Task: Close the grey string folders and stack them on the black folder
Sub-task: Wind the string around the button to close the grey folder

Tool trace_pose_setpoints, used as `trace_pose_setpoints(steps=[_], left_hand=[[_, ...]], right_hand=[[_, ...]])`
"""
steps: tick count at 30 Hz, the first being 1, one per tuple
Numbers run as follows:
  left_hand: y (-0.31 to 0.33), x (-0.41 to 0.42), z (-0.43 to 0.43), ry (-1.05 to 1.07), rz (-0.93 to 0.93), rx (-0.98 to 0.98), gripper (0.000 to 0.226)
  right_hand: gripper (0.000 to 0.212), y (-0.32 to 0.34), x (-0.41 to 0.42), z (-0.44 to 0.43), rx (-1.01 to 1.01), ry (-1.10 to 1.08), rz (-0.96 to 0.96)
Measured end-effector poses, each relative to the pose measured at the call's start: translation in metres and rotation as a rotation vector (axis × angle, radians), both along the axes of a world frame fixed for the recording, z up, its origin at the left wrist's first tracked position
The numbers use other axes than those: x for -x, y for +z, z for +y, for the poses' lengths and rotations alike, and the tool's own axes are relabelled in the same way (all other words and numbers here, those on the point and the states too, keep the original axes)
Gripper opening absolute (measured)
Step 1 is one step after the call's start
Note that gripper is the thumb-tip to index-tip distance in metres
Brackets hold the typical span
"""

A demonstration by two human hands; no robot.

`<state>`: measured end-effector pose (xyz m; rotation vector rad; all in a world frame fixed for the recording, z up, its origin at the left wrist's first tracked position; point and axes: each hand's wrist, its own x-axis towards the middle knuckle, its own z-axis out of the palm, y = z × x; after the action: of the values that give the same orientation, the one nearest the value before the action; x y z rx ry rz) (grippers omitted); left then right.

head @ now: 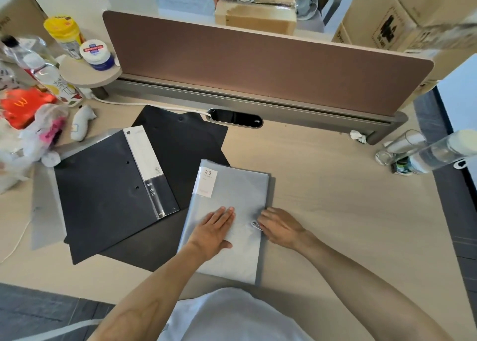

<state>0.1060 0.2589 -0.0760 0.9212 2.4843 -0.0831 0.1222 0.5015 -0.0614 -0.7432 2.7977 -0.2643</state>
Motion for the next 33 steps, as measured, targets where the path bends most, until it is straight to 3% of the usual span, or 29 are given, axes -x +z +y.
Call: trace_pose_setpoints(steps=[4,10,20,25,29,33], left_hand=[[-0.005,-0.003,0.002,-0.059,0.028,0.009,0.079],[-0.003,-0.004,0.003,-0.056,0.024,0.032,0.079],[-0.005,-0.003,0.003,-0.056,0.028,0.037,0.080],[-0.006,-0.004,0.003,-0.052,0.016,0.033,0.079],[-0.005,-0.003,0.001,-0.049,0.002,-0.005,0.080],[-0.003,0.006,0.000,0.099,-0.093,-0.194,0.075]], right_hand=[[0.014,-0.001,-0.007,0.001,0.047,-0.010,0.051],[0.015,0.001,-0.012,-0.001,-0.042,0.009,0.118],[0.008,0.000,-0.007,-0.004,-0.020,-0.120,-0.037],[0.042,0.003,-0.007,-0.006,-0.208,0.086,0.016],[0.016,0.000,-0.004,-0.006,-0.219,-0.027,0.098],[0.013,-0.010,-0.005,-0.004,-0.117,-0.222,0.005]])
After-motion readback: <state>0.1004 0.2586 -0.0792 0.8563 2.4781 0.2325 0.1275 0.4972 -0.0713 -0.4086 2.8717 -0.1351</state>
